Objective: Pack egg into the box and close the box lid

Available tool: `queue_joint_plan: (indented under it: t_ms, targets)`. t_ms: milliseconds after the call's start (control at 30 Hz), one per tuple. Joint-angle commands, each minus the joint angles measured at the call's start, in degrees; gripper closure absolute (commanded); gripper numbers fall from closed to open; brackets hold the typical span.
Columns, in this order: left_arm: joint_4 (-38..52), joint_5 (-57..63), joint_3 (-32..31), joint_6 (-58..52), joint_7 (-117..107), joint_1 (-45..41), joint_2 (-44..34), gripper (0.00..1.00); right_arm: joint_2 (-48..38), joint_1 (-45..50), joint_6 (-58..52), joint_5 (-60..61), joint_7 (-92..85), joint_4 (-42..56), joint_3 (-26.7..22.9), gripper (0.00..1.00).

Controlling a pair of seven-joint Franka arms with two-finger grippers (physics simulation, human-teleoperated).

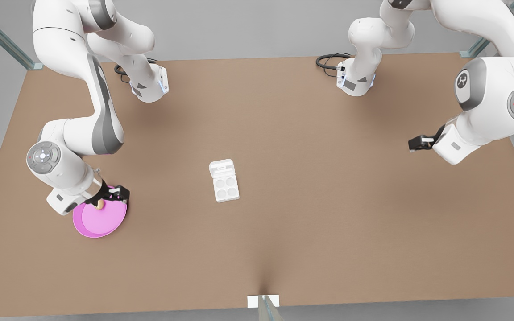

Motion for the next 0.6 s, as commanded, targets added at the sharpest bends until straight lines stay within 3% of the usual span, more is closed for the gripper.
queue_joint_plan:
  t_ms: [0,133,300,567]
  targets:
    - [0.02,0.12,0.01,2.60,-0.02,0.05,-0.05,0.00,-0.13,-0.17,3.00,-0.26,0.35,0.20,0.03,0.00]
    - [0.02,0.12,0.01,2.60,-0.02,-0.22,-0.05,0.00,1.80,-1.66,1.60,-1.06,-0.09,0.55,-0.15,0.00]
    - [0.02,0.03,0.01,2.68,-0.02,-0.22,0.30,0.00,5.05,-13.62,-2.88,-1.14,-7.48,-1.47,-0.15,0.00]
    - [0.02,0.03,0.01,2.68,-0.02,-0.22,0.47,0.00,7.51,-12.56,-0.43,-0.88,-7.83,-5.68,0.20,0.00]
